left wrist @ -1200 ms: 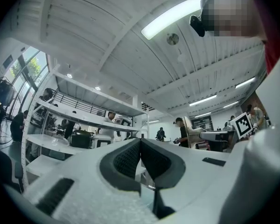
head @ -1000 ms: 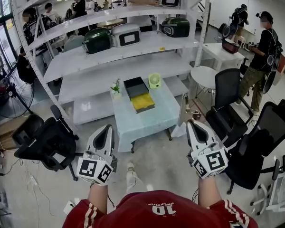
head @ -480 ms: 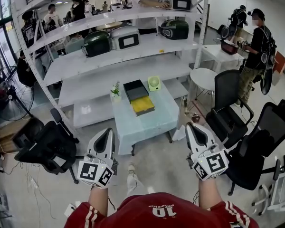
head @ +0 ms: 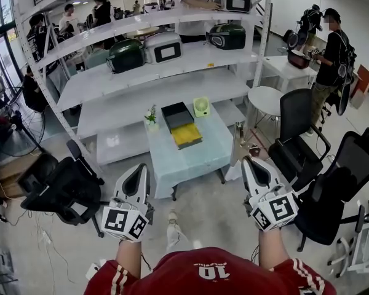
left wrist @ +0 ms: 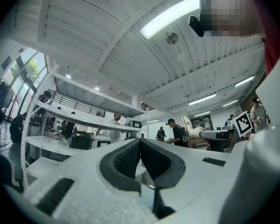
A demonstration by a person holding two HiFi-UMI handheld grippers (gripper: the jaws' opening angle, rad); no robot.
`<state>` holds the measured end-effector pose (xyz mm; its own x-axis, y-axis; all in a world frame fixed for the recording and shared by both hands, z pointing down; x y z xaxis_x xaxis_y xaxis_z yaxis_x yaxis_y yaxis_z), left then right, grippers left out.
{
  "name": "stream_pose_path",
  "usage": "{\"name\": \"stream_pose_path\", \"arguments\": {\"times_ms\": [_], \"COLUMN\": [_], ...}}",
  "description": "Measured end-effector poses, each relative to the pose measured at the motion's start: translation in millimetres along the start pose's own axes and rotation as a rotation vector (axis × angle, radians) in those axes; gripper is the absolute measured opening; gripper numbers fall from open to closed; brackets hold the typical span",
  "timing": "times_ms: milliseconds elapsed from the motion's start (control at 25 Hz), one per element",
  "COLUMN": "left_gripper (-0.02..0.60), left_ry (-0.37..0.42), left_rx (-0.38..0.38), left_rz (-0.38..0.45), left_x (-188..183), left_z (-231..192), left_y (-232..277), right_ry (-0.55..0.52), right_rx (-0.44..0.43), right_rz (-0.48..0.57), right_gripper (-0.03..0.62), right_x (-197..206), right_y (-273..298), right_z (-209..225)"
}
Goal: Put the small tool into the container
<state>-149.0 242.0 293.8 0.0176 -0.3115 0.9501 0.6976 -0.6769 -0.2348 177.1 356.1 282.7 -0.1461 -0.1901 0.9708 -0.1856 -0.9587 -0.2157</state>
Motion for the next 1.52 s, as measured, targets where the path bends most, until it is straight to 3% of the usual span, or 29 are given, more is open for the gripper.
{"name": "stream_pose_path", "arguments": {"times_ms": [520,760,1040,1520], "left_gripper": [-0.002,-0.002,-0.002,-0.002], "left_ry": [-0.005,-0.017,-0.069,-0.068], "left_rx": [-0.011,0.002,0.026,0.012], "left_rz": [-0.001,0.001,-0.004,-0.023], "left_x": [15,33,61,101], "left_z": [-17,-39,-87,-190], "left_y": [13,43,99,193], "right_ry": [0.005,-0.032,-0.057,-0.079], "right_rx": [-0.009,0.001,0.027,-0.007], "right_rz": [0.004,-0.003,-0.016,-0.076], "right_gripper": [0.015,0.015,0.015,0.015], "right_x": [8,13,21,34], "right_y": [27,61,129,279], "right_z": [4,9,22,36]}}
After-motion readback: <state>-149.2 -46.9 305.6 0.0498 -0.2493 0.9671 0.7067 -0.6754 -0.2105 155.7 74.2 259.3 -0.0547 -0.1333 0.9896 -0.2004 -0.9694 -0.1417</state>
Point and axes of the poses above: the fingertips, and each gripper's own axes: y forward along the fingers, z to its right, x out of its underside, the point moved 8 cm from there along -y, backward along the fingers, and after that the axes turned 12 degrees about y, right-handed, at the moved point
